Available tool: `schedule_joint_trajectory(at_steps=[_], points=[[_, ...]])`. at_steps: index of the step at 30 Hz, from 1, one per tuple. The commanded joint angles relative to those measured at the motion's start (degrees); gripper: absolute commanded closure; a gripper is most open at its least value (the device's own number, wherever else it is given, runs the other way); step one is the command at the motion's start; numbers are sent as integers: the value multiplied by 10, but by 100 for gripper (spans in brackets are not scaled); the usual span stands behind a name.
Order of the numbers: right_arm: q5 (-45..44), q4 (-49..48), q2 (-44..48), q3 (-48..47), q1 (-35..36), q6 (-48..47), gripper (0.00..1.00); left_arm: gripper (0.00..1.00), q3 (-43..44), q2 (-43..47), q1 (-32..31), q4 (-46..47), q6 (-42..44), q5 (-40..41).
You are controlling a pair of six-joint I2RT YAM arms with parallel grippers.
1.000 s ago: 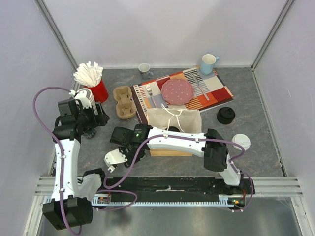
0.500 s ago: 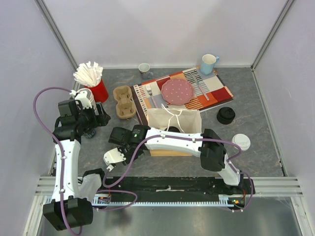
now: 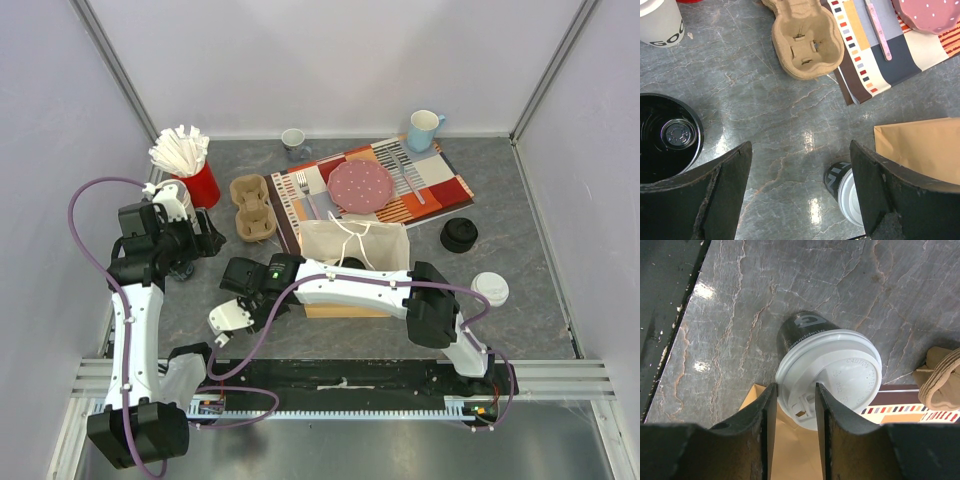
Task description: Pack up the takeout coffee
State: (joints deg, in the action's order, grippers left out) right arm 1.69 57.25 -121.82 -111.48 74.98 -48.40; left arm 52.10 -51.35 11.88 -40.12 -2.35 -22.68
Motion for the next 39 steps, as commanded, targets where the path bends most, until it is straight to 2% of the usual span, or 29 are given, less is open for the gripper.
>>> schedule_joint_trajectory(at_steps=[1, 11, 16, 28, 30, 31, 32, 33, 34, 35, 37, 39], points=[[16, 0, 0, -12, -2, 5, 78, 16, 1, 0, 3, 22, 0, -15], [38, 10, 26, -36, -2, 17, 89, 16, 6, -4, 2, 21, 1, -25], [38, 16, 33, -49, -3, 23, 91, 16, 9, -5, 2, 21, 2, -28], [10, 15, 27, -50, -2, 33, 88, 17, 11, -9, 2, 21, 15, -49], [12, 10, 30, -53, -3, 42, 83, 18, 8, -17, 2, 21, 55, -90], [16, 6, 33, -55, -2, 51, 79, 18, 8, -23, 1, 16, 80, -137], [22, -9, 41, -54, -2, 59, 68, 18, 7, -29, 0, 10, 111, -158], [30, -17, 47, -51, -3, 64, 61, 18, 10, -35, 0, 0, 178, -175], [37, -29, 53, -32, -3, 70, 42, 18, 13, -45, 1, -17, 210, -186], [47, -73, 61, -16, -3, 91, 34, 18, 23, -49, 1, -21, 232, -186], [81, -119, 82, 50, -3, 101, 22, 18, 41, -59, 1, -18, 247, -179], [81, -187, 91, 87, -5, 110, 20, 17, 72, -70, 1, -17, 237, -187]])
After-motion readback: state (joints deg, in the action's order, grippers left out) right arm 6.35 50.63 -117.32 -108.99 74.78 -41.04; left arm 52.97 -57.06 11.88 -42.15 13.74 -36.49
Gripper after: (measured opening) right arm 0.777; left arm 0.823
